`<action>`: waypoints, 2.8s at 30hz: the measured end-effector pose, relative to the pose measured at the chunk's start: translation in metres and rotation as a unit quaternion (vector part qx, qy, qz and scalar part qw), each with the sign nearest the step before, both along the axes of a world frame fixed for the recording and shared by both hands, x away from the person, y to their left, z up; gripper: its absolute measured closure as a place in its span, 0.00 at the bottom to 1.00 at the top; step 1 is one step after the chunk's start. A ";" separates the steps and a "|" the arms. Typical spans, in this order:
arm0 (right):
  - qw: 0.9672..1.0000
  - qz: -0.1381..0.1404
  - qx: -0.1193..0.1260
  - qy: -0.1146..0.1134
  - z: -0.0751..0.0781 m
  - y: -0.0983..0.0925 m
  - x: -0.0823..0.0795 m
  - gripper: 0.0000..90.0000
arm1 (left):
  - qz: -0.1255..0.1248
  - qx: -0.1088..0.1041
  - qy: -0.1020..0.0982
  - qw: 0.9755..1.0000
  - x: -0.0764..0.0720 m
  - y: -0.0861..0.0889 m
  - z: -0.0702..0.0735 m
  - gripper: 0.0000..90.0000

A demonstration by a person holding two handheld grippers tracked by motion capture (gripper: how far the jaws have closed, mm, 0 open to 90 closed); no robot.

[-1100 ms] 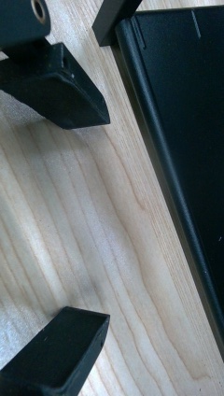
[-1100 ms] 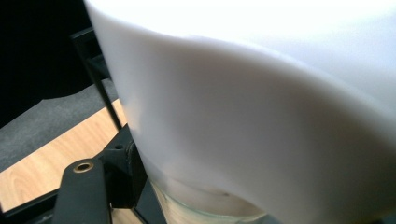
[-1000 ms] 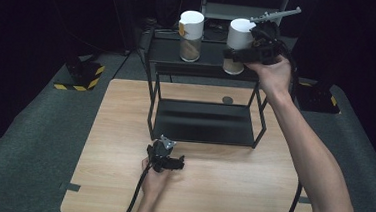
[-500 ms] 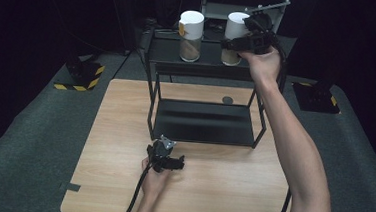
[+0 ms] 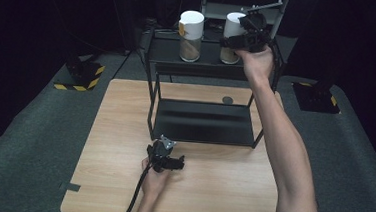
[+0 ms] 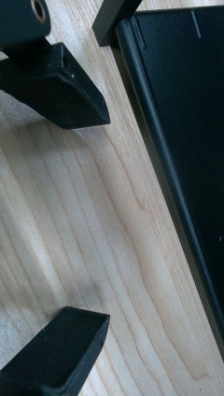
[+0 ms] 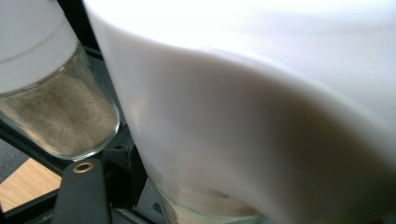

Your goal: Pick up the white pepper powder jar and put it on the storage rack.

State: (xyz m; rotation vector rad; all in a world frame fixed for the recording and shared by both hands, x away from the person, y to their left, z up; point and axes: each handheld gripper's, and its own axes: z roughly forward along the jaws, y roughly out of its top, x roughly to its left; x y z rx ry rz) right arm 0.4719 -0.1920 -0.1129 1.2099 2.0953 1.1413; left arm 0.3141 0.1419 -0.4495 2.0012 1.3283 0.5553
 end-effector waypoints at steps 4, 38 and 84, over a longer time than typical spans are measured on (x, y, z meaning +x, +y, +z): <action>1.000 0.000 0.001 -0.003 -0.002 0.001 0.000 0.34 | 0.000 0.000 0.000 1.000 0.000 0.000 0.000 0.06; 0.999 0.034 0.028 -0.009 -0.017 -0.027 -0.004 0.07 | -0.001 0.001 0.001 1.000 0.000 0.000 0.000 0.06; 0.996 0.075 0.051 -0.024 -0.030 -0.083 -0.046 0.10 | 0.000 0.001 0.001 1.000 0.000 0.000 0.000 0.06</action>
